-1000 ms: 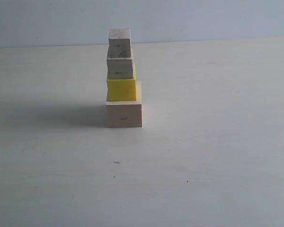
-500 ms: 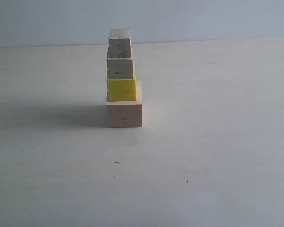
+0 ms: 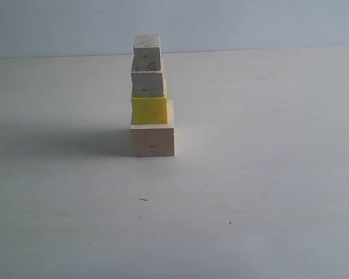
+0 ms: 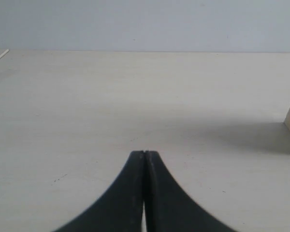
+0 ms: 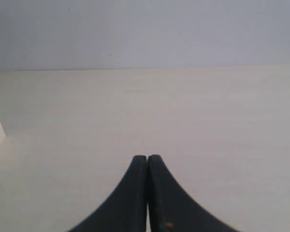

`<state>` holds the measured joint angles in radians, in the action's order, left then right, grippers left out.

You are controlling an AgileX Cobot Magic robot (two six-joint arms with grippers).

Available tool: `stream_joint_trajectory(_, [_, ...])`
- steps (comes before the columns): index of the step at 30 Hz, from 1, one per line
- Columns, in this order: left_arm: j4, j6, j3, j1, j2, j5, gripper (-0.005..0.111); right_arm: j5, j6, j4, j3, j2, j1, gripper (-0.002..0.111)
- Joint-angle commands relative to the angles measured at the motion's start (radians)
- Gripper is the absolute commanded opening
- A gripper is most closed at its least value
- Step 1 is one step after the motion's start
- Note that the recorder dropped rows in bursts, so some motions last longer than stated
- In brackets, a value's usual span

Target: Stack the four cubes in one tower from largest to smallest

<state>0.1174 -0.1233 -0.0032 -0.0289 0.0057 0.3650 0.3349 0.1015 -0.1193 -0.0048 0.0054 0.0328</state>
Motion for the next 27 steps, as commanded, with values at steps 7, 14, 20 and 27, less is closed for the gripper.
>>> stream_joint_trajectory(7, [-0.003, -0.002, 0.003, 0.005, -0.006, -0.006, 0.0, 0.021, -0.101, -0.028, 0.005, -0.005, -0.006, 0.0])
stream_joint_trajectory(14, [-0.003, -0.002, 0.003, 0.005, -0.006, -0.006, 0.0, 0.021, -0.101, -0.028, 0.005, -0.005, -0.006, 0.0])
stream_joint_trajectory(20, [-0.003, -0.002, 0.003, 0.005, -0.006, -0.006, 0.0, 0.021, -0.101, -0.03, 0.005, -0.005, -0.006, 0.0])
stream_joint_trajectory(27, [-0.003, -0.002, 0.003, 0.005, -0.006, -0.006, 0.0, 0.021, -0.101, -0.03, 0.005, -0.005, -0.006, 0.0])
